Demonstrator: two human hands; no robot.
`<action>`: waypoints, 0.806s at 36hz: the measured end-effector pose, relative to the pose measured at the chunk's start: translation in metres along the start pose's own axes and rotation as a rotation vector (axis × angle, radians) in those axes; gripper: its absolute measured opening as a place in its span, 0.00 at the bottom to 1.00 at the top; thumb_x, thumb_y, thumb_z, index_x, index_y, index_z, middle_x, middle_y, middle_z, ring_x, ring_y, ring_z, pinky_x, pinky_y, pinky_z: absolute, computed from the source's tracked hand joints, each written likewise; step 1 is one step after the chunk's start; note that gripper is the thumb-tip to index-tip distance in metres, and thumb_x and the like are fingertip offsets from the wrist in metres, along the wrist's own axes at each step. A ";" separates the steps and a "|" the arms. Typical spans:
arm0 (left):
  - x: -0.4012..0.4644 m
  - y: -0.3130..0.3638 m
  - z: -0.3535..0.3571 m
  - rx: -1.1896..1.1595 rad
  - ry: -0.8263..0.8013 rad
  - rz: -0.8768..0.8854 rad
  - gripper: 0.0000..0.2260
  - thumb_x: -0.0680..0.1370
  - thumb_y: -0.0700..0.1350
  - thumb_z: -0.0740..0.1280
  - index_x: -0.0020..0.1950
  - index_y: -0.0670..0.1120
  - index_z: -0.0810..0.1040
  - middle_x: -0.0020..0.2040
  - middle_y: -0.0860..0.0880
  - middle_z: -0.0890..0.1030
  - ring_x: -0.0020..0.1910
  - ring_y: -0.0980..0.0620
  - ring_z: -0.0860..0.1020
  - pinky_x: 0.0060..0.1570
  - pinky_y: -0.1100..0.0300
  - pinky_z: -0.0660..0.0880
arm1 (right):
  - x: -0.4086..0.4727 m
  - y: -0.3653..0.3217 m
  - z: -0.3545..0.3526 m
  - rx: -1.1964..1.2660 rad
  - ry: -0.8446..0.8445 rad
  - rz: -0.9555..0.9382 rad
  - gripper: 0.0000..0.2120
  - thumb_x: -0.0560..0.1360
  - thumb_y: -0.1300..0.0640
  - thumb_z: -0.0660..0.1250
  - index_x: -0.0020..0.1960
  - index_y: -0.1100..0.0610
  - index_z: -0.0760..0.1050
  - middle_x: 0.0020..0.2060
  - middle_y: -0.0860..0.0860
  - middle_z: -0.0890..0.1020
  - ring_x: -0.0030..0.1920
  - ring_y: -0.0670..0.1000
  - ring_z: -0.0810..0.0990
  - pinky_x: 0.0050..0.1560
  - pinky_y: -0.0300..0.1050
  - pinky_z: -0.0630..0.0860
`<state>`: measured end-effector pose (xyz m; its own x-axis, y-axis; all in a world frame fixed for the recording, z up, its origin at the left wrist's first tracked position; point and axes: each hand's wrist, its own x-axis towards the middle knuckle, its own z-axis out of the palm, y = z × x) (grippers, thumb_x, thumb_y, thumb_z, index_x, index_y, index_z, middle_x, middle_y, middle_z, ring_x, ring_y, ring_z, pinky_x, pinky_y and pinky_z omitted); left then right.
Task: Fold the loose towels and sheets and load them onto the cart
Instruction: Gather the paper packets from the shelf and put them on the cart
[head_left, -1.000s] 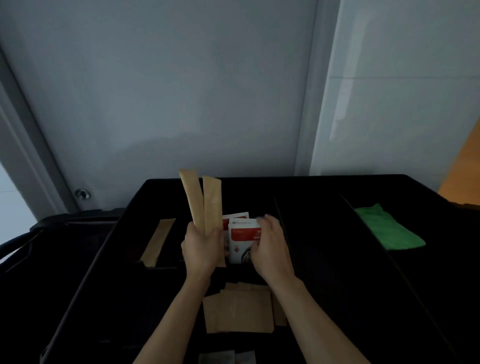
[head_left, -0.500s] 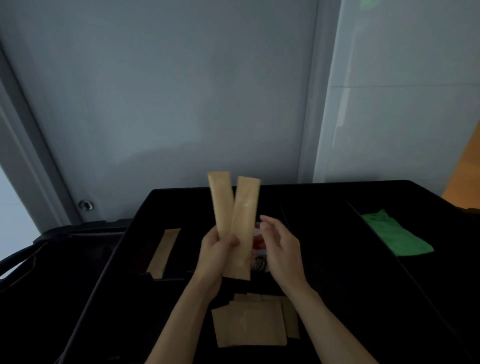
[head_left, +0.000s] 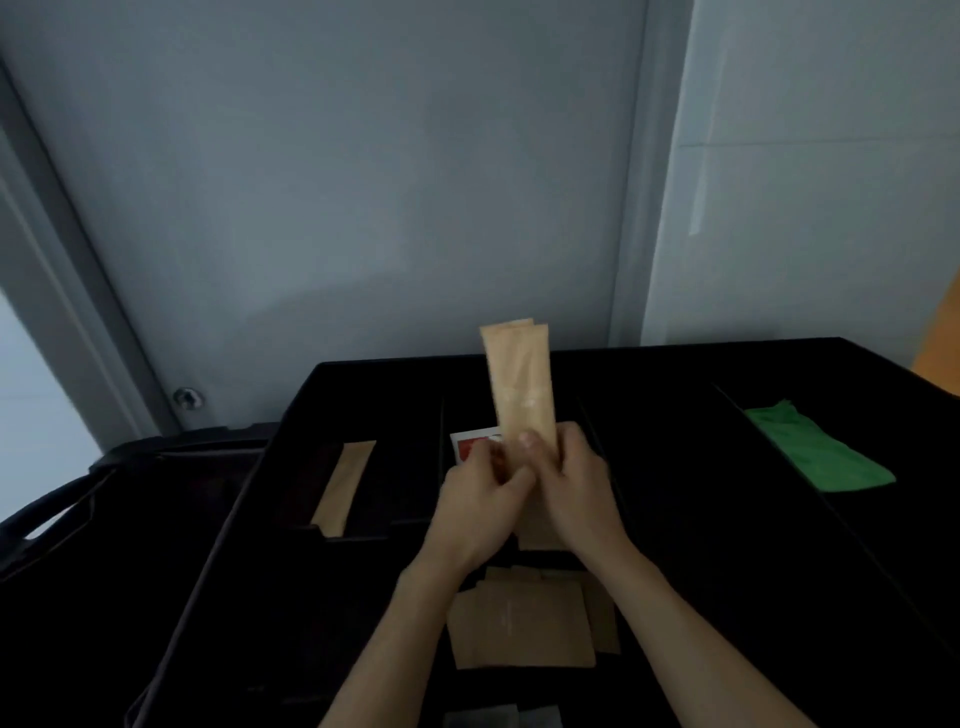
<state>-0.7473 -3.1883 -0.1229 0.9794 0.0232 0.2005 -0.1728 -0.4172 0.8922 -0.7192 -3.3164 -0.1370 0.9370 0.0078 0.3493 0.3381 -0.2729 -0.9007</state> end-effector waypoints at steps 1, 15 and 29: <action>-0.001 0.002 0.001 0.027 0.041 0.034 0.14 0.77 0.57 0.66 0.59 0.52 0.73 0.48 0.54 0.82 0.44 0.60 0.82 0.45 0.56 0.82 | 0.000 0.000 -0.002 0.007 0.043 -0.006 0.12 0.78 0.42 0.64 0.51 0.50 0.73 0.43 0.45 0.82 0.41 0.37 0.81 0.37 0.33 0.75; -0.008 0.000 0.010 -0.158 -0.037 0.187 0.22 0.72 0.48 0.69 0.56 0.67 0.61 0.58 0.56 0.76 0.53 0.58 0.80 0.43 0.66 0.79 | 0.003 -0.003 0.000 0.393 0.097 0.158 0.09 0.76 0.47 0.69 0.51 0.53 0.79 0.42 0.47 0.85 0.42 0.47 0.85 0.37 0.39 0.80; -0.017 0.008 0.008 0.009 -0.008 0.158 0.28 0.70 0.56 0.72 0.67 0.53 0.70 0.62 0.55 0.72 0.58 0.59 0.76 0.51 0.61 0.80 | 0.005 -0.012 -0.004 0.618 -0.036 0.321 0.25 0.74 0.35 0.61 0.55 0.55 0.79 0.45 0.52 0.86 0.45 0.50 0.86 0.41 0.43 0.81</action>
<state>-0.7643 -3.1998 -0.1221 0.9409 -0.0510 0.3349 -0.3241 -0.4232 0.8461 -0.7189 -3.3168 -0.1240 0.9977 0.0536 0.0418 0.0218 0.3307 -0.9435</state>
